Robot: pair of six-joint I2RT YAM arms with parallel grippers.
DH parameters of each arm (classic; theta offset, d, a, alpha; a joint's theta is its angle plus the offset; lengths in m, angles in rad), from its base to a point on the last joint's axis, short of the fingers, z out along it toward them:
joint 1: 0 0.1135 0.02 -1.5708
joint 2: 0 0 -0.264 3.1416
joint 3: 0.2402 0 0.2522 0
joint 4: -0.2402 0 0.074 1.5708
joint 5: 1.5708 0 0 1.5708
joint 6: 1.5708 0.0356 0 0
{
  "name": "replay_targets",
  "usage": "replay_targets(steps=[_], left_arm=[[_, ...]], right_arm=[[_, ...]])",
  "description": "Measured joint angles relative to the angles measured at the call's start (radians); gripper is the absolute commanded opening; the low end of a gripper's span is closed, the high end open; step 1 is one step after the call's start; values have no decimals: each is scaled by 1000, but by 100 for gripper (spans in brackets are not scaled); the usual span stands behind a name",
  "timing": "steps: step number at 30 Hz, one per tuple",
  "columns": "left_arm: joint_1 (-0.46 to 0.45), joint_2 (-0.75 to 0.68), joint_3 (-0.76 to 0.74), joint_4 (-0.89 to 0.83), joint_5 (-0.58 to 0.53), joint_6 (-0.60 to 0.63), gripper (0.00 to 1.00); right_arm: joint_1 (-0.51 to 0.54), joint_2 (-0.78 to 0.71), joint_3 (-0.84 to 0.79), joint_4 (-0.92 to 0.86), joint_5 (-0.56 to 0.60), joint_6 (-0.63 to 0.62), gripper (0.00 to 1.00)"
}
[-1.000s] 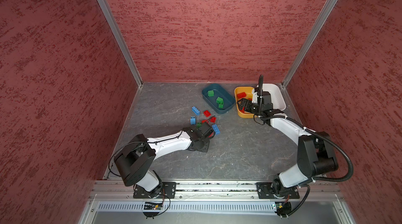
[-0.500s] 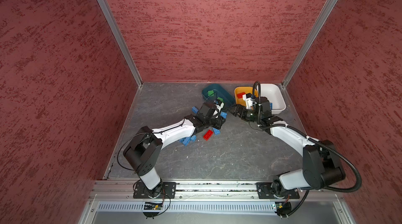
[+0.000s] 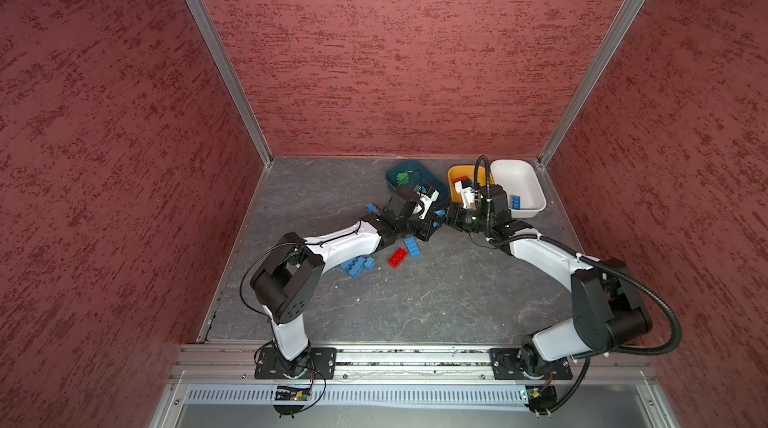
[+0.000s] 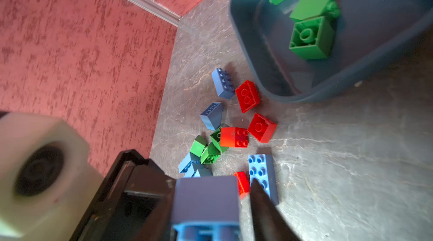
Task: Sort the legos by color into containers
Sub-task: 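Pass the blue brick from the left gripper into the right gripper, then drop the blue brick in the white tub with right while left lowers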
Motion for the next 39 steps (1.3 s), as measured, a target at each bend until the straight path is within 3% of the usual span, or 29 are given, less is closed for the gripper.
replay_targets(steps=[1, 3, 4, 5, 6, 7, 8, 15, 20, 27, 34, 36, 39], left_arm=[[2, 0, 2, -3, 3, 0, 1], [6, 0, 3, -5, 3, 2, 31], [7, 0, 3, -4, 0, 5, 52], [6, 0, 5, -4, -7, 2, 65], [7, 0, 5, -3, -19, -1, 72], [8, -1, 5, -3, -36, -7, 91], [10, -2, 5, -3, -57, -8, 99], [41, -80, -65, 16, -174, -60, 99], [84, -163, -149, 42, -256, -123, 99], [120, -253, -229, 11, -399, -208, 99], [166, -312, -259, -117, -469, -298, 99], [190, -314, -259, -174, -475, -323, 99], [224, -314, -259, -278, -475, -363, 99]], right_arm=[[2, 0, 3, -8, 13, -20, 27], [5, 0, 13, -27, 36, -36, 19], [5, 0, 18, -34, 47, -43, 14], [5, -1, 24, -46, 66, -47, 8], [2, -2, 28, -55, 84, -50, 1], [-5, -3, 29, -63, 110, -56, 0], [-17, -8, 29, -74, 137, -63, 0], [-164, -47, 43, -116, 338, -155, 0], [-338, -31, 95, -106, 412, -209, 0], [-518, 158, 235, -126, 452, -270, 0], [-540, 360, 459, -247, 482, -364, 0], [-539, 415, 528, -271, 482, -379, 7], [-537, 495, 631, -322, 482, -392, 27]])
